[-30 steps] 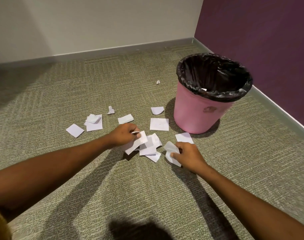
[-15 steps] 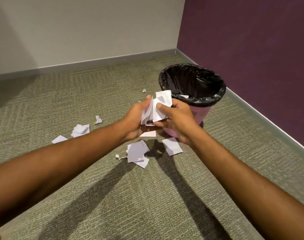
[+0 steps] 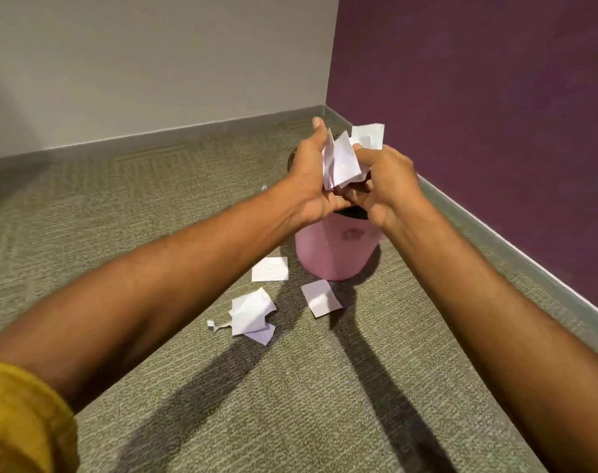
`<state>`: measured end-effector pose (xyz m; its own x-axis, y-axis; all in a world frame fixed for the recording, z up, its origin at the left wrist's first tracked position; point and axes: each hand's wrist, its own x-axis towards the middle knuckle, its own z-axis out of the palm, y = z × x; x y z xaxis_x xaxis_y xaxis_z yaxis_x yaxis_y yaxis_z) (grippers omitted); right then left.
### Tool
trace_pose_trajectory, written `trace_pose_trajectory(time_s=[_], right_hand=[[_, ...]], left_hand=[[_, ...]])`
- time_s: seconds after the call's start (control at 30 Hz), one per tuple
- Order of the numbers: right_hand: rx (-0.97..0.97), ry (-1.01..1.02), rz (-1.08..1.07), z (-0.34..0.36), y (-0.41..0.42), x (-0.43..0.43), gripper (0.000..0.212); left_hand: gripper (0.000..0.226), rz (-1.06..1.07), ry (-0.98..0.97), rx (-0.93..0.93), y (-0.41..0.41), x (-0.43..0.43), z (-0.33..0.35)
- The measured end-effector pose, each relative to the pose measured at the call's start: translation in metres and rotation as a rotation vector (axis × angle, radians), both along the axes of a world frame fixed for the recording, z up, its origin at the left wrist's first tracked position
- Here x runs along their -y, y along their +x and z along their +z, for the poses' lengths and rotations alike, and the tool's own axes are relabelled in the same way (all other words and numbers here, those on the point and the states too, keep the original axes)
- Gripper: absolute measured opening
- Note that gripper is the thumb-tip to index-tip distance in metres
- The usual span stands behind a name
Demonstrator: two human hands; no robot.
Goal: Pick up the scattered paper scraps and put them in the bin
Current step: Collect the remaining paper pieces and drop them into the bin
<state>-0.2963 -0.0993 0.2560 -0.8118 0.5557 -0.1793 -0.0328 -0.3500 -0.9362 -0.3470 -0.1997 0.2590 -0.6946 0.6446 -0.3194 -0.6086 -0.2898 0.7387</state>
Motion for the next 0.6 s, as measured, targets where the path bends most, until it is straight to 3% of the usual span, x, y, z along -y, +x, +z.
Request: trace_pose_trajectory(time_s=[0.17,0.3,0.43,0.6], right_hand=[[0.032,-0.108,0.009,0.000,-0.007,-0.018,0.014],[0.053,-0.146,0.018,-0.002,-0.009,-0.027,0.030],[0.051,-0.193,0.020,-0.003,-0.008,-0.034,0.035],[0.058,-0.229,0.054,-0.003,-0.008,-0.038,0.038]], left_hand=[[0.078,0.081,-0.028,0.044,-0.013,-0.010,0.004],[0.090,0.084,-0.014,0.103,-0.021,-0.019,-0.002],[0.107,-0.010,0.053,0.120,-0.027,-0.026,-0.007],[0.111,-0.020,0.045,0.120,-0.031,-0.029,-0.010]])
